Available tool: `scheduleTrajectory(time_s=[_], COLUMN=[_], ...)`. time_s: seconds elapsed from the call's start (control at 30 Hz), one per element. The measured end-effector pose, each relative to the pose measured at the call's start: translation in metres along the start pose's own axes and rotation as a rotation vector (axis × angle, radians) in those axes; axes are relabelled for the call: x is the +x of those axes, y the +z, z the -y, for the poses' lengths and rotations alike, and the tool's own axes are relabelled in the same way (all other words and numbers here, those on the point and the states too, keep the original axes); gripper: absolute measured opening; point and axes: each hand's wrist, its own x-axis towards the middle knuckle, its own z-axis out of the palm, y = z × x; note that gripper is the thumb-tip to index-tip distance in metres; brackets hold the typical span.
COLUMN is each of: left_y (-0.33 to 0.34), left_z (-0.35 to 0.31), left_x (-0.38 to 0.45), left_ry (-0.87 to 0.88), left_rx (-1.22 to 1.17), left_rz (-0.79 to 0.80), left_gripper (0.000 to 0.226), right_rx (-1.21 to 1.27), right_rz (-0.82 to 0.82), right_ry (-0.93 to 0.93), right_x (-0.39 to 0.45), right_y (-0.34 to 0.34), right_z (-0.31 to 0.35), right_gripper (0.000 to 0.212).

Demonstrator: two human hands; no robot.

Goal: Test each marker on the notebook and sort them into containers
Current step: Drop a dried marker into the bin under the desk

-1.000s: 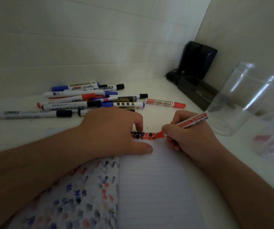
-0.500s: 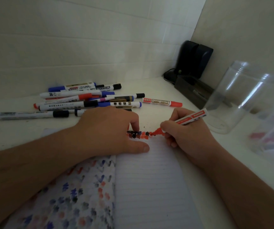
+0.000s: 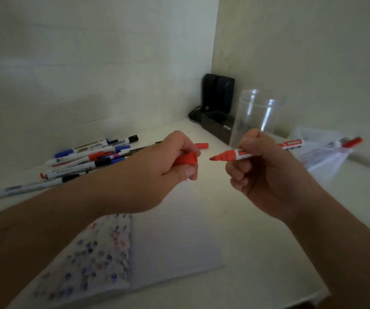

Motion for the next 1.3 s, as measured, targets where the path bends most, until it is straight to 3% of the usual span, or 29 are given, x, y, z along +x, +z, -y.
scheduleTrajectory(time_s=[0.2,0.37,0.47,0.67,0.77,0.87,1.03,1.17,1.3], left_y=[0.043,0.103,0.157,0.306,0.394,0.472,0.543,0.586,0.614], left_z=[-0.093,-0.165,-0.205,-0.263,-0.264,-0.249,-0.223,-0.199,-0.164], left_x=[0.006,0.023,0.041,0.064,0.062,0.042,0.021,0.042,0.06], left_ry=[0.16,0.25,0.3,0.35,0.349,0.352,0.275,0.206,0.198], left_rx=[0.006,0.035,0.0,-0.275,-0.27,-0.161,-0.023,0.358,0.534], left_rz=[0.069,0.152,0.189,0.198,0.266,0.415,0.824,1.179,1.306], left_gripper=[0.015,0.009,0.008,0.017,0.016,0.013,0.02,0.022,0.019], right_rx=[0.03,0.005,-0.049,-0.193,-0.113,0.124,0.404,0.351,0.222], right_rz=[-0.073,-0.232,-0.377,-0.735,-0.932,-1.069,-1.19,-1.232,-1.398], right_ry=[-0.083,-0.117,-0.169,-0.199,-0.102,0.019,0.242,0.493,0.743], right_x=[-0.09,-0.165,-0.217,-0.329,-0.384,-0.431,-0.481,-0.479,-0.467], right_y=[-0.043,-0.091,-0.13,-0.214,-0.251,-0.272,-0.307,-0.343,-0.382], right_z=[0.044,0.076,0.087,0.079,0.041,-0.019,-0.113,-0.187,-0.259], right_gripper=[0.041,0.019,0.004,0.022,0.018,0.019,0.03,0.031,0.035])
